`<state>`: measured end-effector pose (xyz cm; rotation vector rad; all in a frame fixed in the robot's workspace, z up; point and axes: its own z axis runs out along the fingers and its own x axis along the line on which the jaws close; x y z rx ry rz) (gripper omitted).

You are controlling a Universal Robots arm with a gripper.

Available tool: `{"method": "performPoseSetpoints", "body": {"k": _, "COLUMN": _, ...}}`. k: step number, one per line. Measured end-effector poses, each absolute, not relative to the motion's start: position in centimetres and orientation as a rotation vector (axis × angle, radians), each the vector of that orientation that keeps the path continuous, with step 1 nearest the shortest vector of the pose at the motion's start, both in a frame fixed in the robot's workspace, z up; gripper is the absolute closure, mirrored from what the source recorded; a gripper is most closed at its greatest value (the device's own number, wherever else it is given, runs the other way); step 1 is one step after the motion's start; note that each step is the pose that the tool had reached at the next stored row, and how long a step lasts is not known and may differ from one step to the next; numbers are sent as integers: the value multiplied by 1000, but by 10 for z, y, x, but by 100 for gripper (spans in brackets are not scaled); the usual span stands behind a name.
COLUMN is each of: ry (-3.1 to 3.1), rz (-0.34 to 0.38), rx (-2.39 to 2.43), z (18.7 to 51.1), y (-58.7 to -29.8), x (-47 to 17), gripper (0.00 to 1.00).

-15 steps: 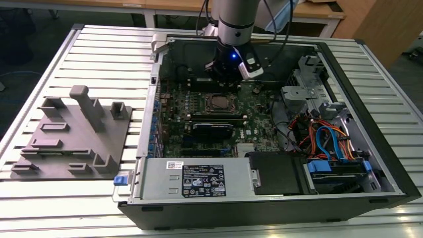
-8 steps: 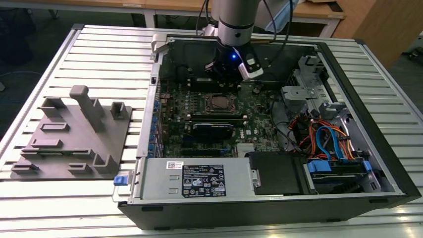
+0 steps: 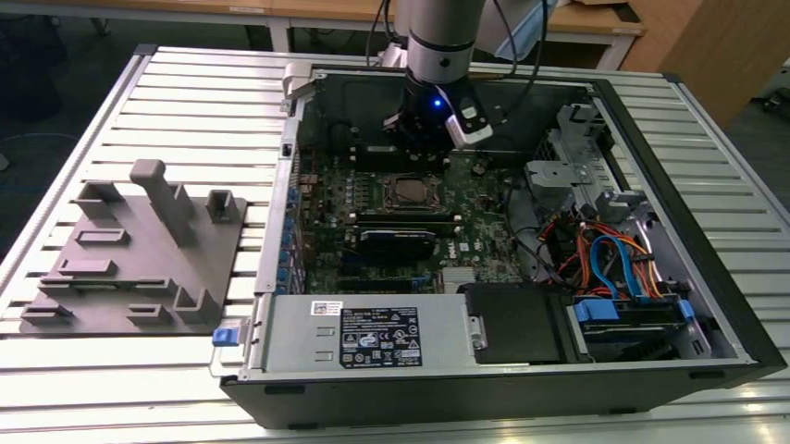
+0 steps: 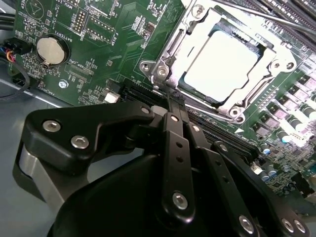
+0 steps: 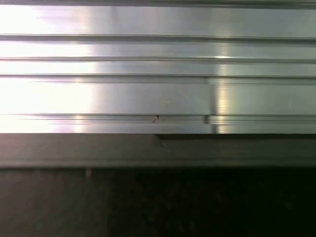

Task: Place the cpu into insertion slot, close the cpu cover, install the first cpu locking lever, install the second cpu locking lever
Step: 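Install the first cpu locking lever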

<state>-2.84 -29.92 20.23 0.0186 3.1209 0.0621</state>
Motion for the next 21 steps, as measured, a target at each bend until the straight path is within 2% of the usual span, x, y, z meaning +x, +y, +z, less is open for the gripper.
{"method": "performPoseSetpoints", "body": {"k": 21, "ry": 3121, "rz": 40, "rx": 18, "z": 200, "y": -299, "x": -28, "gripper": 90}}
